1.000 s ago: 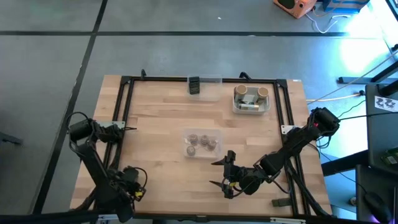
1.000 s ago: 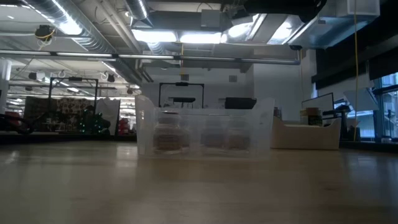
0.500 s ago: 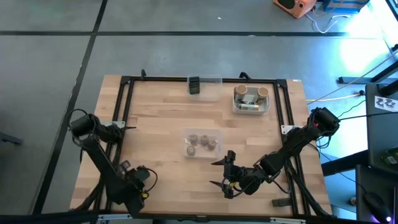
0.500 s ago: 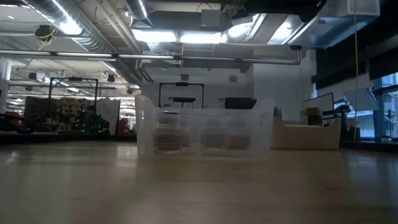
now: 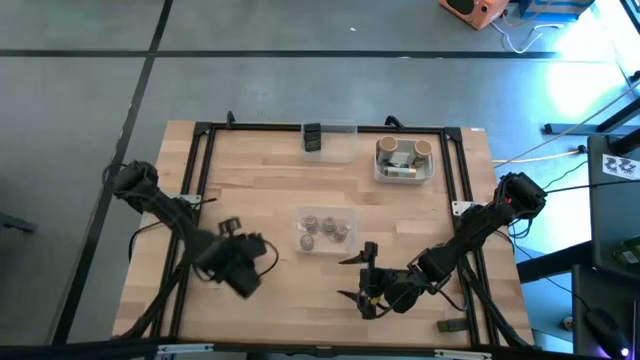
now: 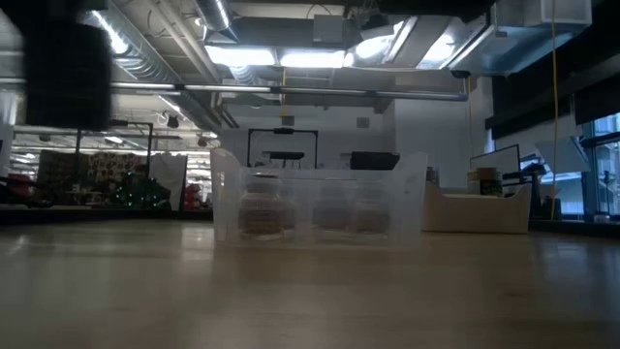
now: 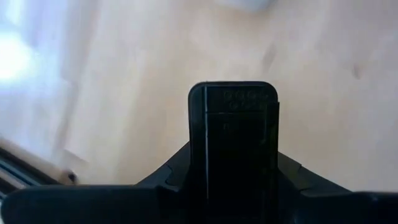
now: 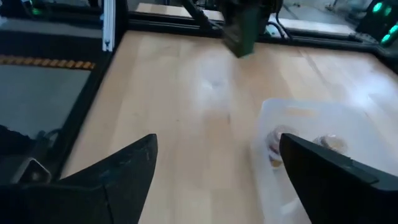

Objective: Sort spices by type
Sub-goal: Put the left black seasoning can into the top transparent bin

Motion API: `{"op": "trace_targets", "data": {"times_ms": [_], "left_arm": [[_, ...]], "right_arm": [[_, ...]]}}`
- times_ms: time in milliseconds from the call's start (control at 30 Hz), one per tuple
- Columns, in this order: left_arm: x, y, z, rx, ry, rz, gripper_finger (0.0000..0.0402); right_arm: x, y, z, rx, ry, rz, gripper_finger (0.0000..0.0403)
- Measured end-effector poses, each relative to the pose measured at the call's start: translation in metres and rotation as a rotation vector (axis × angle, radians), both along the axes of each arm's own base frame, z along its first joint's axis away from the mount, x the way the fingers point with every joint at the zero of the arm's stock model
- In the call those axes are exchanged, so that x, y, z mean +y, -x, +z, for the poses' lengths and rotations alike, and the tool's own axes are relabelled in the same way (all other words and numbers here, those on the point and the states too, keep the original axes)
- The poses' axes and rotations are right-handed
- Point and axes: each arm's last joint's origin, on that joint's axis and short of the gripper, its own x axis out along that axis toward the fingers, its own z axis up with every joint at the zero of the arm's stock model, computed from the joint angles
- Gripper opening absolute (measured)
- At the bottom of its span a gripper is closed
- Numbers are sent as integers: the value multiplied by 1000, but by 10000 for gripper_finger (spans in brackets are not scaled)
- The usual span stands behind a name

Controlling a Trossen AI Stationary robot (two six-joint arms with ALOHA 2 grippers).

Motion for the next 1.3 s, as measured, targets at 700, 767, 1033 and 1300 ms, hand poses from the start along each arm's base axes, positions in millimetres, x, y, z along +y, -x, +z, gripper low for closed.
{"op": "trace_targets", "data": {"times_ms": [700,767,1033,1300], "left_arm": [[155,-86,31,-194,-225,-211,123],[172,-92,33,-229,-229,-223,125],[236,-105,37,-338,-257,-296,127],[285,-118,14,-310,-240,-305,128]], "right_arm": [[-63,30,4,249,273,-360,335],[-67,35,5,277,293,-370,335],[-85,42,5,363,376,-434,335],[-108,42,2,457,403,-517,335]]}}
